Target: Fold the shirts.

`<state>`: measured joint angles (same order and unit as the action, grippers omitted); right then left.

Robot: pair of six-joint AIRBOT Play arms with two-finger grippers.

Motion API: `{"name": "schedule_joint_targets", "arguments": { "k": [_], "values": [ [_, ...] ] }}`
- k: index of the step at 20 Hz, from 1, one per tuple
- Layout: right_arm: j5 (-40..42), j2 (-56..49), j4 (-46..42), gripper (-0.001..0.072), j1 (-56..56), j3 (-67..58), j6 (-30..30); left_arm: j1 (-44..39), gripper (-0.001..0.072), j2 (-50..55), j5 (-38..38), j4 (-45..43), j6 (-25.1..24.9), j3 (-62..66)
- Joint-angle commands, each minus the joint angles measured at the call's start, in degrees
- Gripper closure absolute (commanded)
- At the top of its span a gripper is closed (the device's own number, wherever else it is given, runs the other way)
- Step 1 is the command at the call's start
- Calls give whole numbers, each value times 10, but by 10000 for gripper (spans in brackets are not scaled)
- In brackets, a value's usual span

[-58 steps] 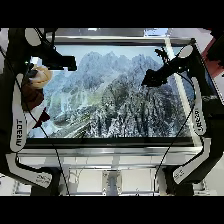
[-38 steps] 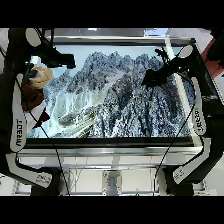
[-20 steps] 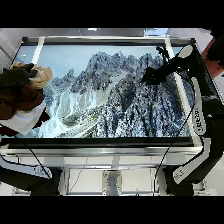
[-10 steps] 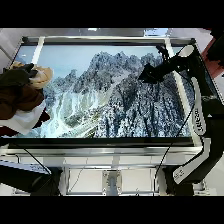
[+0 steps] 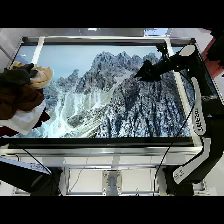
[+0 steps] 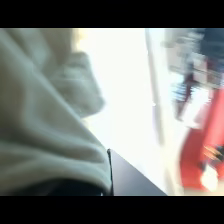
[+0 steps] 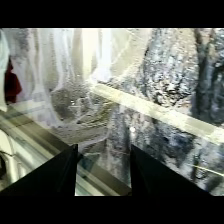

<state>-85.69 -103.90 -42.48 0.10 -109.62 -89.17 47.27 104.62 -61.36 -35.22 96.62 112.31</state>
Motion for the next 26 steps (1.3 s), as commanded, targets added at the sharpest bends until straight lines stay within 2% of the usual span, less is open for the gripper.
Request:
{"name": "schedule_joint_targets", "arguments": {
  "k": [1, 2, 4, 6, 7, 8, 9, 11, 13, 17, 19, 21, 24, 25, 26],
  "values": [
    [2, 0, 90, 415, 0, 0, 7, -9, 697, 0, -42, 211, -125, 40],
    [1, 0, 117, 472, 0, 0, 14, -20, 697, -6, -61, 252, -147, 52],
    [1, 0, 165, 474, 0, 0, 34, -58, 697, -36, -91, 307, -188, 55],
    [1, 0, 207, 479, 0, 0, 52, -117, 697, -67, -124, 317, -214, 55],
    [1, 1, 221, 535, 0, -1, 57, -153, 697, -80, -141, 316, -223, 55],
    [0, 2, 230, 641, -2, -1, 68, -199, 697, -91, -156, 309, -230, 55],
    [-2, 3, 237, 648, -6, -1, 78, -245, 697, -98, -169, 292, -230, 55],
    [-12, 4, 251, 648, -21, -1, 87, -355, 697, -102, -195, 223, -229, 55],
    [-43, 4, 273, 648, -45, -1, 92, -466, 697, -102, -185, 102, -223, 43],
    [-127, 4, 296, 679, -106, -1, 97, -665, 697, -87, -113, -163, -145, 5],
    [-137, 4, 294, 679, -132, -1, 107, -742, 697, -54, -108, -203, -138, 5],
    [-139, 4, 282, 679, -155, -1, 112, -800, 697, -13, -83, -203, -138, 5],
    [-142, 4, 185, 679, -169, 0, 112, -838, 678, 29, 19, -203, -137, 6],
    [-143, 4, 124, 679, -167, 0, 112, -838, 520, 30, 64, -203, -128, 6],
    [-144, 4, 66, 679, -162, 0, 112, -831, 215, 30, 92, -207, -122, 15]
  ]
}}
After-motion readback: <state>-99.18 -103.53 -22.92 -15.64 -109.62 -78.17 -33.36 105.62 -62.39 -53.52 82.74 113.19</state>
